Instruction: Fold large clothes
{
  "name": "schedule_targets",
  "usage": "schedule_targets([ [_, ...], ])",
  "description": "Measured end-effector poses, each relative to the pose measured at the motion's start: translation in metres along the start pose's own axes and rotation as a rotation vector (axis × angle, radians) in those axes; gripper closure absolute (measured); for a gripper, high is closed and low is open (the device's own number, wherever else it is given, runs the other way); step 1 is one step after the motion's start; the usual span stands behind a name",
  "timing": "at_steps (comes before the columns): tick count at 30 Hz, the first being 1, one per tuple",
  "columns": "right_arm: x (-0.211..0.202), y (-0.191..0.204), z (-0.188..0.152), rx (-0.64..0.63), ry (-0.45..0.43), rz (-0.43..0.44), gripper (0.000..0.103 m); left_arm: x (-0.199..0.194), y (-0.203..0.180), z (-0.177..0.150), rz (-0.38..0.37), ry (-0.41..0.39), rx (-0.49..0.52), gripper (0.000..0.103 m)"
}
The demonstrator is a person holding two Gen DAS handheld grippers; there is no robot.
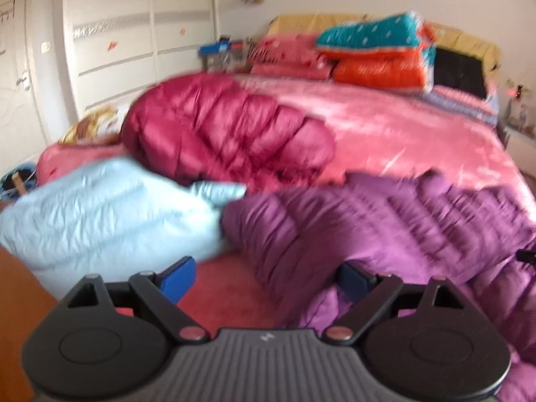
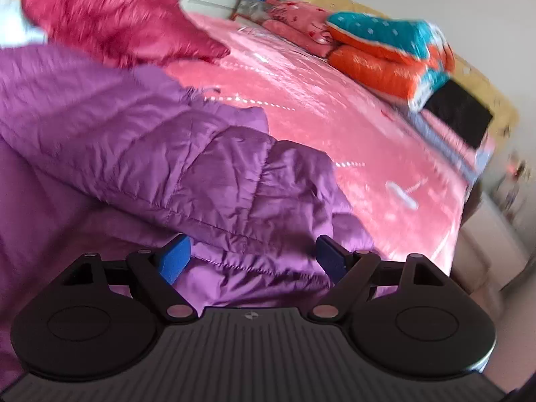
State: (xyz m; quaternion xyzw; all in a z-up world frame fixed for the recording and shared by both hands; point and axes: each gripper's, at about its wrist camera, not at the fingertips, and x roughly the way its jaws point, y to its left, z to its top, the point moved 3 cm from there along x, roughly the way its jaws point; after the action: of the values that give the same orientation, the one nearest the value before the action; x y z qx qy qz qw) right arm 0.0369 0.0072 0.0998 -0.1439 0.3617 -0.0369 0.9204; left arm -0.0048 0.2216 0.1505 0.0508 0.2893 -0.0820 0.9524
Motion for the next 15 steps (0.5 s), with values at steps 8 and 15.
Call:
schedule_targets([
  [8,0.002,-0.044,0.021,0.384,-0.091,0.15,0.0,-0.01,-0.019,0.025,-0.197,-0.149,-0.108,0.011],
  [15,0.05,-0.035,0.036,0.517,-0.095,0.24,0.0,0.078,-0.036,-0.012,-0.281,0.031,-0.282,0.037],
])
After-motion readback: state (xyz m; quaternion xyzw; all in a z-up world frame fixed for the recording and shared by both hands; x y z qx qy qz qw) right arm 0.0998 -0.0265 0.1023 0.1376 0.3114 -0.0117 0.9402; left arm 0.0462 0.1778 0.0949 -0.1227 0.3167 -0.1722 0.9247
